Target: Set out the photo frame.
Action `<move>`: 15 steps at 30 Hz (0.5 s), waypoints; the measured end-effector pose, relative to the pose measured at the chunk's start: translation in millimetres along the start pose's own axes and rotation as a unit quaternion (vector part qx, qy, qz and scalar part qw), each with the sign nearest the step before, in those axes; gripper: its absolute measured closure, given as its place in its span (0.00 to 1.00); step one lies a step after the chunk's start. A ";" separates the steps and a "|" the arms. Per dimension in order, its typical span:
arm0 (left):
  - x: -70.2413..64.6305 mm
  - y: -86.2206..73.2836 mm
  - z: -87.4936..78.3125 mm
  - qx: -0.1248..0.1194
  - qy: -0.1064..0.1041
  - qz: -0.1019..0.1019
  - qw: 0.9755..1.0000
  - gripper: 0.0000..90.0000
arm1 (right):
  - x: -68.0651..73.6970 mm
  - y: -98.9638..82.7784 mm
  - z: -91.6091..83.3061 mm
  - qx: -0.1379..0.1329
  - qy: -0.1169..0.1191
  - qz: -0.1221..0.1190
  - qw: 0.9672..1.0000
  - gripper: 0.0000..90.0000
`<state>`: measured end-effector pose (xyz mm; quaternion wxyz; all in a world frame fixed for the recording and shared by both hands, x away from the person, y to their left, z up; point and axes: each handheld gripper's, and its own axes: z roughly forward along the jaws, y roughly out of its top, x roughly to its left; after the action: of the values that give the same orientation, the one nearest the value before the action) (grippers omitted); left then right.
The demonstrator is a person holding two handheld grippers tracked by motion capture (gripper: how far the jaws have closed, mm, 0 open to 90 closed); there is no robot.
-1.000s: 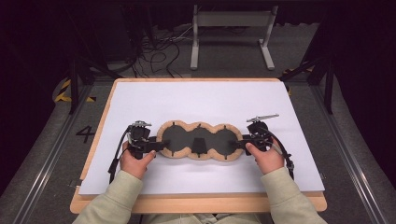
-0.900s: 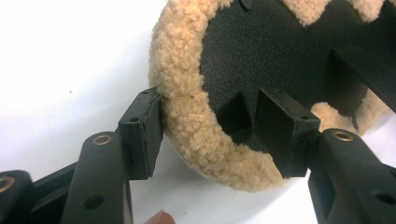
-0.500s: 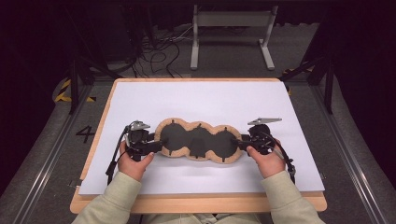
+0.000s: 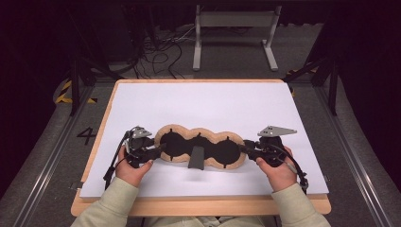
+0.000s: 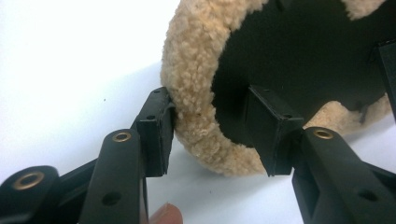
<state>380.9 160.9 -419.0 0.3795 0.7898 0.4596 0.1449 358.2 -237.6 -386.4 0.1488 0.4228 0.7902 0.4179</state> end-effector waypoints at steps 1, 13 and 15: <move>-1.2 -2.5 -1.8 -0.001 0.002 0.004 1.000 0.59 | 2.0 -0.9 -2.5 -0.002 0.003 -0.006 1.000 0.77; -1.7 -18.0 -17.7 -0.005 -0.024 0.006 1.000 0.58 | 12.5 -10.5 -21.2 0.000 0.046 -0.032 0.998 0.79; -1.8 -20.1 -19.5 -0.006 -0.026 0.010 1.000 0.58 | 12.3 -11.3 -21.8 -0.002 0.050 -0.031 0.998 0.79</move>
<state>356.2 174.3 -420.4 0.3944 0.7954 0.4412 0.1308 331.9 -242.8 -380.7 0.1232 0.3766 0.8085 0.4351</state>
